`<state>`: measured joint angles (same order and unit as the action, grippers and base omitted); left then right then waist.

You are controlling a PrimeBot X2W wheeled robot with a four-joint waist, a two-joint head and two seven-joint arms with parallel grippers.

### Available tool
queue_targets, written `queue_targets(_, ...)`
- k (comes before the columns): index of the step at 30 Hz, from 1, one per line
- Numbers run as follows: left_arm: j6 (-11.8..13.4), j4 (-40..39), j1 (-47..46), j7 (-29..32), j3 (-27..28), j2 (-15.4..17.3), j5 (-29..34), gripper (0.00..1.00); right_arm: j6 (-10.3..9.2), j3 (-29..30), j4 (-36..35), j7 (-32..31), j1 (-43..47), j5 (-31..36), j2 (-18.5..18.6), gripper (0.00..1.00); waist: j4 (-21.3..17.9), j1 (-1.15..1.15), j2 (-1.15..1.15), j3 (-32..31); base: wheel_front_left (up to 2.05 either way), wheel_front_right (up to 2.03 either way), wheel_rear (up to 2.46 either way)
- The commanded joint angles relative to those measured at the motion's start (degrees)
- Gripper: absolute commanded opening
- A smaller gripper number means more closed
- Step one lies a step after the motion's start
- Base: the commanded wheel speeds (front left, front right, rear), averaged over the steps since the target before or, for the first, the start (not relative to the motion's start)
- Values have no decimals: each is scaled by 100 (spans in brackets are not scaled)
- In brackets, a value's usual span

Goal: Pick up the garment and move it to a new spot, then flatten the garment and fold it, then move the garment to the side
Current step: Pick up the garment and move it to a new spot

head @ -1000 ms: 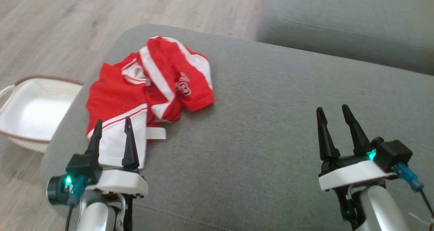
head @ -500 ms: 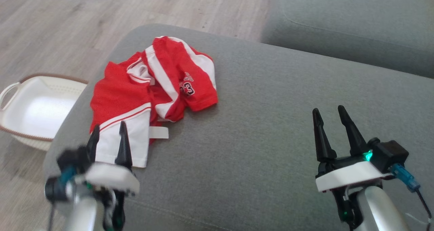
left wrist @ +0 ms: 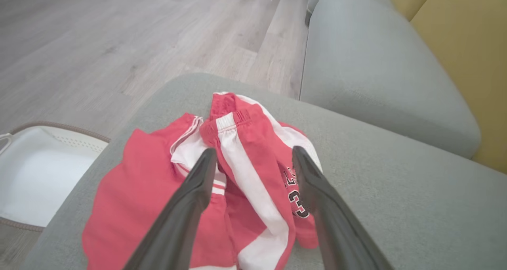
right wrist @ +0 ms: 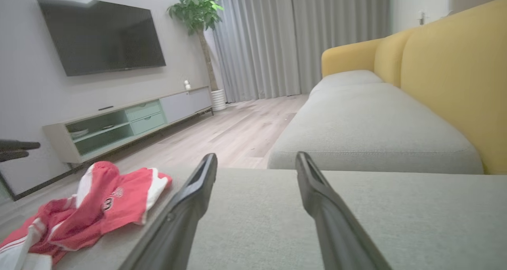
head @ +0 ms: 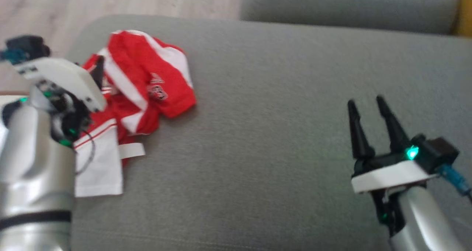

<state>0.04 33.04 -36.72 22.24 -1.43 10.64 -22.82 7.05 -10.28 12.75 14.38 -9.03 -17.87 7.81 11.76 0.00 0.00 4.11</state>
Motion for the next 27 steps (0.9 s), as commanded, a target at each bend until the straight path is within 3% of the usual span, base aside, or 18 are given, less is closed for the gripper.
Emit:
queue_targets(1,8,-130,-383,40,180,297,23,100,44,-91,-223,62,-277,-43,85,100,-340,0,0,329,0,0,0)
queue_targets(6,54,643,-1024,381,299,681,-15,100,44,-103,-292,62,-467,-141,204,100,-783,0,0,737,0,0,0)
queue_targets(18,527,2109,-1680,882,474,1345,9,100,44,-107,-424,62,-803,-280,302,100,-1487,0,0,1375,0,0,0)
queue_targets(19,532,2162,-1698,858,473,1365,10,85,44,-94,-430,62,-800,-282,302,100,-1500,0,0,1383,0,0,0)
queue_targets(20,527,2210,-1718,827,467,1391,14,35,44,-86,-434,62,-799,-286,302,100,-1511,0,0,1390,0,0,0)
queue_targets(21,516,2253,-1739,783,460,1417,20,0,44,-80,-434,62,-796,-287,299,100,-1519,0,0,1388,0,0,0)
queue_targets(27,248,2533,-1916,483,313,1571,100,0,44,-67,-375,62,-751,-278,231,100,-1457,0,0,1229,0,0,0)
